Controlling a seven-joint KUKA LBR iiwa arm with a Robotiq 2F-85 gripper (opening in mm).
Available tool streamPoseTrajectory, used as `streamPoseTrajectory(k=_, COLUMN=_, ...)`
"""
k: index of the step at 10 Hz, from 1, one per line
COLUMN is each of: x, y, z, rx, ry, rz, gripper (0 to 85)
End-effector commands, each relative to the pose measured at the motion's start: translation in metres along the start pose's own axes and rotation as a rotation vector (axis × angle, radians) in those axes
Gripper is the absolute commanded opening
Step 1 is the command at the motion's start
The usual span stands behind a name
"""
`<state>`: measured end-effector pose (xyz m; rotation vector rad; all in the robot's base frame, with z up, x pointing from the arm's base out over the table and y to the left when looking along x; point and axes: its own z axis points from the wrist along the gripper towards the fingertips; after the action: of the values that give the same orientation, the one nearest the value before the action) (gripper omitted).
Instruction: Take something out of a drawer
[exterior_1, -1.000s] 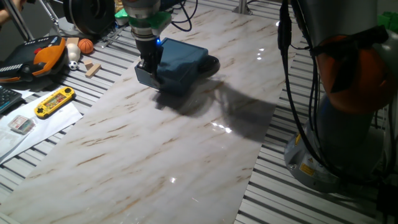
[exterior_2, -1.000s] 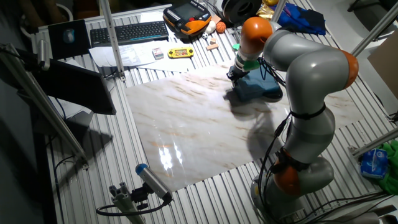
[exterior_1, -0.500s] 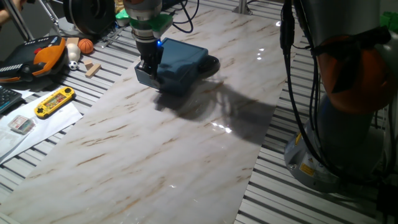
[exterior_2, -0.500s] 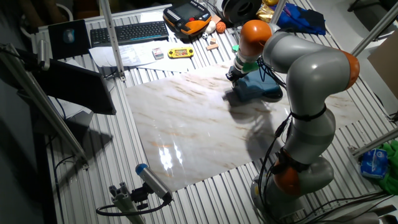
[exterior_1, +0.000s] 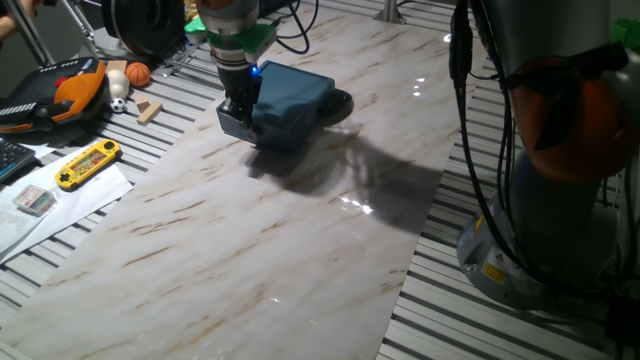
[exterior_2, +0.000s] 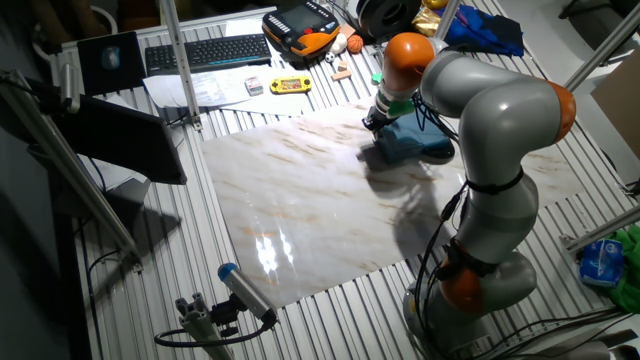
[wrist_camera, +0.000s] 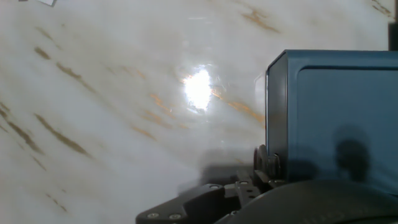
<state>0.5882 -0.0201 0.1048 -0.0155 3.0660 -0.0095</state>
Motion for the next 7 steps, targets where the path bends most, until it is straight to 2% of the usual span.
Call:
streamPoseTrajectory(k=1, x=0.0, y=0.0, z=0.001, rx=0.002, ry=0.0, rz=0.0, gripper=17.0)
streamPoseTrajectory(k=7, x=0.0, y=-0.005, z=0.012, rx=0.0, ry=-0.002, rz=-0.001, gripper=17.0)
